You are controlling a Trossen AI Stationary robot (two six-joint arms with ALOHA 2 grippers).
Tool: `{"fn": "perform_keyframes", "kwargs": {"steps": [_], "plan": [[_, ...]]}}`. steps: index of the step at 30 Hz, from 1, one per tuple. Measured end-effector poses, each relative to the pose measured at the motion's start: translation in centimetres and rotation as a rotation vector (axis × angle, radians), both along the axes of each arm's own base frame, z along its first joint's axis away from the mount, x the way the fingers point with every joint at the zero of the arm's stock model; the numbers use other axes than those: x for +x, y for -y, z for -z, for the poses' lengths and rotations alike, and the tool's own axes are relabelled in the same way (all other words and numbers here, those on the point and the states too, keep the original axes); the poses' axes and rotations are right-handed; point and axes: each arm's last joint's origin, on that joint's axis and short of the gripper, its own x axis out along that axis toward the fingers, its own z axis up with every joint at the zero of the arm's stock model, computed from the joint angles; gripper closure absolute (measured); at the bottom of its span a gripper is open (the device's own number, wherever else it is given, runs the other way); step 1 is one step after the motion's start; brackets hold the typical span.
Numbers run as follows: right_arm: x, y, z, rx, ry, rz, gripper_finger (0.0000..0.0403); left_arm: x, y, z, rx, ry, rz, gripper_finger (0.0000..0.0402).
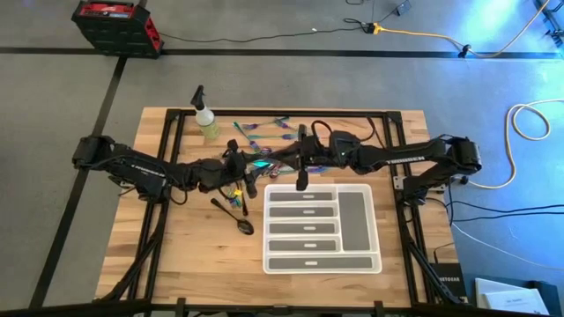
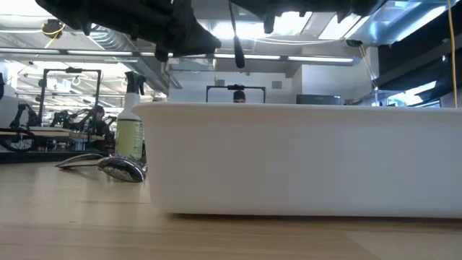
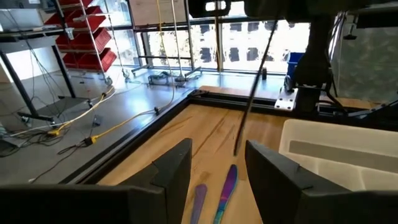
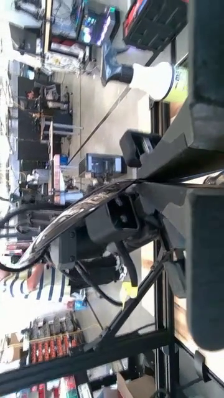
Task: Sort silverware
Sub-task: Put the black spoon into the white silverware tray
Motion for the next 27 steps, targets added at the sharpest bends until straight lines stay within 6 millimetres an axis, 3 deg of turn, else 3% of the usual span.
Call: {"fn": "perform_keyframes", "kwargs": {"steps": [9, 12, 21, 27], "plan": [[-0.3, -1.8, 0.0, 0.065, 0.022, 0.032, 0.0403, 0.1, 0.3, 0.1, -0.006, -0.007, 0.077, 0.0265], [-1.1, -2.6, 1.1, 0.078, 0.111, 0.023, 0.0403, 0.1, 0.4, 0.3, -0.011, -0.033, 0.103, 0.0265], [-5.2, -2.2, 5.8, 0.268, 0.301, 0.125, 0.0403, 0.1, 0.5, 0.6, -0.034, -0.048, 0.133, 0.0265], [-6.5, -2.0, 8.5, 0.356, 0.236, 0.165, 0.0403, 0.1, 0.5, 0.8, -0.040, -0.068, 0.138, 0.0265]]}}
